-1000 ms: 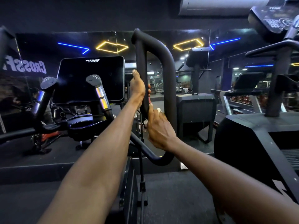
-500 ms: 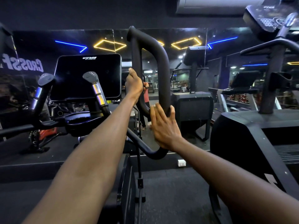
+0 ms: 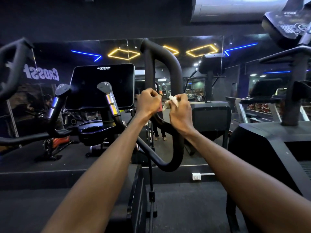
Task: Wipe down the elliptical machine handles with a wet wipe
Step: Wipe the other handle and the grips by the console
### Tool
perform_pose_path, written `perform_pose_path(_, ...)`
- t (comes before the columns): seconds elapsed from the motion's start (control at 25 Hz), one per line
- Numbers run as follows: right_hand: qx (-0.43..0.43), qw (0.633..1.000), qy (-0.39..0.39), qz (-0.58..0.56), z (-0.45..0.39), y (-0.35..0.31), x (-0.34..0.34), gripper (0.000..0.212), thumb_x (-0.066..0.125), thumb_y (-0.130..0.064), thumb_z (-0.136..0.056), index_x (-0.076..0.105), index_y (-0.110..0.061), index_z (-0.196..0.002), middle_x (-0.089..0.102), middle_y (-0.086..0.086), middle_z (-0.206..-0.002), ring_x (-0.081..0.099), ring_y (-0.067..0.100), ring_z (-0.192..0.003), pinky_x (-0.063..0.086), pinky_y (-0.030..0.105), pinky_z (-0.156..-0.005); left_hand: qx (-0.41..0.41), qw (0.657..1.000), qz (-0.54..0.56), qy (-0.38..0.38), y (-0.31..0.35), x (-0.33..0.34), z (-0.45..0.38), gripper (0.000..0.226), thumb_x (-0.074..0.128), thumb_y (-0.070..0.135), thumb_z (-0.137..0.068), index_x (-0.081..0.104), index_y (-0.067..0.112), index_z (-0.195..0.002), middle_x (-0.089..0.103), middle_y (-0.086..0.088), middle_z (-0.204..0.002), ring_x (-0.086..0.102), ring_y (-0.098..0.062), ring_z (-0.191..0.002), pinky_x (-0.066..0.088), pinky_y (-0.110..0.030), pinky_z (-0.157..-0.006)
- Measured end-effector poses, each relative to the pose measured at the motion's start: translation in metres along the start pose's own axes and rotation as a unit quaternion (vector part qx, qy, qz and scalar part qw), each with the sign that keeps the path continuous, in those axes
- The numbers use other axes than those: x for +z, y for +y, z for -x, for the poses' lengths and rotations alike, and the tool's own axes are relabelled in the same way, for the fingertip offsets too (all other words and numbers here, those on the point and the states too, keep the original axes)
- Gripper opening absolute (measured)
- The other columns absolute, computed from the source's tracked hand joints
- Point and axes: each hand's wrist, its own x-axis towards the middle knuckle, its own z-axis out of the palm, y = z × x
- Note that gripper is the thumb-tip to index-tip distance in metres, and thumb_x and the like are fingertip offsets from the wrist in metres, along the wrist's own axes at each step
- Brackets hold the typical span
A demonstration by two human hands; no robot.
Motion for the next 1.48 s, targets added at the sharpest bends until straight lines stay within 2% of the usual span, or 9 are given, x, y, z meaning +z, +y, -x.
perform_pose_path(0.16,0.005,0.997,0.046,0.066,-0.007,0.002,0.002,0.008,0.063,-0.012,-0.092,0.066,-0.011,-0.099,0.052,0.005,-0.099,0.045,0.004,-0.075,0.036,0.002,-0.061,-0.071,0.994,0.078,0.007,0.001,0.008,0.016,0.014,0.054,0.006,-0.085,0.066,0.007,-0.078,0.071,-0.011,-0.065,0.064,-0.015,-0.047,0.059,-0.037,-0.051)
perform_pose_path(0.44,0.016,0.997,-0.024,0.076,0.005,0.014,-0.017,0.007,0.065,-0.015,-0.09,0.066,-0.014,-0.097,0.066,-0.005,-0.079,0.064,0.01,-0.07,0.049,0.02,-0.058,-0.127,0.988,0.065,-0.051,-0.001,0.056,0.041,0.024,0.053,0.025,-0.089,0.072,0.01,-0.087,0.074,-0.013,-0.089,0.071,-0.029,-0.083,0.057,-0.031,-0.063)
perform_pose_path(0.6,0.035,0.999,0.038,-0.018,0.008,0.015,-0.024,0.009,0.061,-0.007,-0.087,0.07,-0.009,-0.086,0.069,0.001,-0.079,0.062,0.004,-0.069,0.043,0.008,-0.061,-0.124,0.986,0.109,-0.037,-0.011,0.077,0.042,0.032,0.04,0.026,-0.096,0.066,0.007,-0.094,0.07,-0.016,-0.094,0.067,-0.033,-0.089,0.056,-0.038,-0.074)
perform_pose_path(0.76,0.102,0.989,0.102,-0.039,-0.028,0.005,-0.023,0.01,0.057,-0.016,-0.088,0.067,-0.013,-0.087,0.068,0.008,-0.093,0.061,0.019,-0.083,0.043,0.027,-0.07,-0.092,0.989,0.108,-0.039,0.003,0.093,0.045,0.073,0.016,0.062,-0.092,0.062,0.007,-0.099,0.069,-0.018,-0.099,0.065,-0.035,-0.094,0.053,-0.046,-0.081)
perform_pose_path(0.92,0.176,0.978,0.074,-0.079,-0.069,-0.005,-0.023,0.023,0.058,-0.037,-0.086,0.059,-0.018,-0.1,0.062,0.009,-0.109,0.06,0.022,-0.095,0.046,0.035,-0.078,-0.159,0.968,0.196,-0.015,0.009,0.098,0.022,0.099,0.0,0.073,-0.087,0.061,0.004,-0.123,0.066,-0.02,-0.119,0.06,-0.037,-0.113,0.047,-0.05,-0.1)
perform_pose_path(1.12,0.171,0.981,-0.081,-0.043,-0.092,-0.011,-0.02,0.052,0.045,-0.049,-0.098,0.038,-0.012,-0.133,0.052,0.01,-0.126,0.055,0.019,-0.101,0.048,0.034,-0.083,-0.127,0.972,0.196,-0.014,0.008,0.101,0.026,0.091,-0.003,0.074,-0.089,0.04,0.018,-0.146,0.054,-0.014,-0.141,0.048,-0.034,-0.132,0.036,-0.053,-0.11)
perform_pose_path(1.24,0.176,0.973,-0.137,-0.058,-0.104,-0.021,-0.012,0.066,0.033,-0.051,-0.103,0.024,-0.001,-0.145,0.048,0.019,-0.141,0.055,0.027,-0.119,0.046,0.038,-0.097,-0.151,0.953,0.264,0.002,0.024,0.093,-0.02,0.116,-0.005,0.09,-0.074,0.057,0.013,-0.134,0.062,-0.015,-0.132,0.058,-0.033,-0.121,0.043,-0.049,-0.106)
perform_pose_path(1.36,0.164,0.978,-0.121,-0.05,-0.113,-0.012,-0.005,0.081,0.021,-0.063,-0.099,0.022,0.001,-0.148,0.041,0.021,-0.147,0.045,0.03,-0.133,0.036,0.039,-0.111,-0.108,0.933,0.341,-0.023,0.04,0.086,-0.056,0.094,-0.004,0.066,-0.094,0.07,0.008,-0.104,0.067,-0.012,-0.097,0.061,-0.024,-0.097,0.048,-0.034,-0.095)
perform_pose_path(1.48,0.186,0.973,-0.107,-0.088,-0.113,0.001,0.0,0.108,0.008,-0.085,-0.083,0.031,-0.003,-0.149,0.047,0.018,-0.143,0.048,0.03,-0.131,0.036,0.037,-0.111,-0.038,0.961,0.272,0.005,0.017,0.095,-0.033,0.064,0.005,0.053,-0.102,0.046,0.02,-0.066,0.049,-0.002,-0.067,0.049,-0.019,-0.075,0.042,-0.037,-0.078)
